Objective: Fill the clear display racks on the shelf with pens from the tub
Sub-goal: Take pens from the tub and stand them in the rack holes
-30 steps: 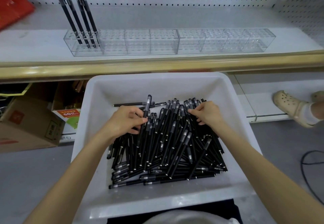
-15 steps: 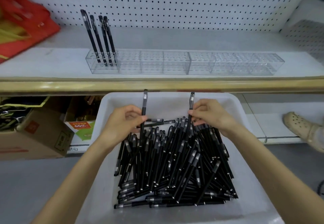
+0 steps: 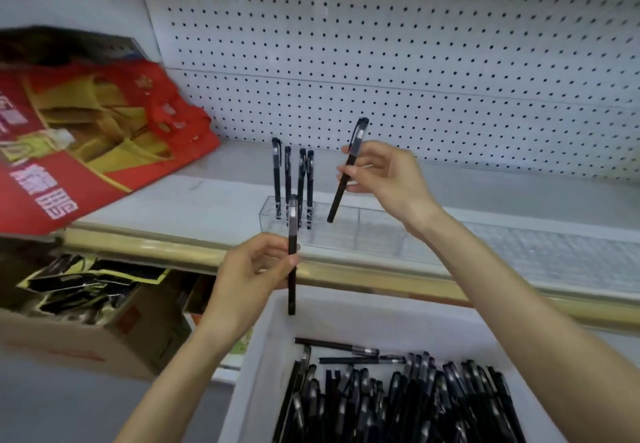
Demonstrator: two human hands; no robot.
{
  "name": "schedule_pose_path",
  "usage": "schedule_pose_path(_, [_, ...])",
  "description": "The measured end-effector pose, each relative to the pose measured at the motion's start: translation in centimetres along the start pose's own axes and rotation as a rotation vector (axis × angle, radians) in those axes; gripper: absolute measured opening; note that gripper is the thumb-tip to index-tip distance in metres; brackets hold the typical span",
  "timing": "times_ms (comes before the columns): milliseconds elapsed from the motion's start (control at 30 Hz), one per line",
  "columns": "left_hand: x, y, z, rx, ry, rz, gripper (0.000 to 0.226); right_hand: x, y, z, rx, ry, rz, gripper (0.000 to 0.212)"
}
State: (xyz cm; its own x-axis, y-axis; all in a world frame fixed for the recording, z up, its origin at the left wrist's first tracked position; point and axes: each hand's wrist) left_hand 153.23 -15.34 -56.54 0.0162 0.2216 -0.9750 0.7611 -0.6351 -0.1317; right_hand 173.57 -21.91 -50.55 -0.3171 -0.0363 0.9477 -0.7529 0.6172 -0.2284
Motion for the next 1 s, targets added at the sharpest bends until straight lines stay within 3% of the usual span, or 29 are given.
schedule_pose_path(333, [1.8,0.3,-2.1,0.011,-0.041,0.041,0.005,-3.6,1.0,-4.7,-0.076,-0.023,0.109,0.026])
schedule_pose_path(633, [2.7,0.6,-2.2,0.008,-0.063,0.101,0.005,-5.5,2.1,-4.8,0.11,-0.033,0.299,0.02])
schedule_pose_path(1000, [2.9,0.3,-2.3,-0.003,-0.098,0.113,0.006,-5.2,2.6,-5.1,0.133,-0.062,0.296,0.024])
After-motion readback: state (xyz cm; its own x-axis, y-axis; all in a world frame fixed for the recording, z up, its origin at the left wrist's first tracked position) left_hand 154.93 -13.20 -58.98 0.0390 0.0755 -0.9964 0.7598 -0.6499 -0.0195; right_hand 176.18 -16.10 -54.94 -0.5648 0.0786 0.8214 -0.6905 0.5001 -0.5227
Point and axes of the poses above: each hand's wrist, its own z-axis away from the middle knuckle, its own y-axis out of the palm, x = y × z, and after that the axes turned 3 degrees about y, right-handed
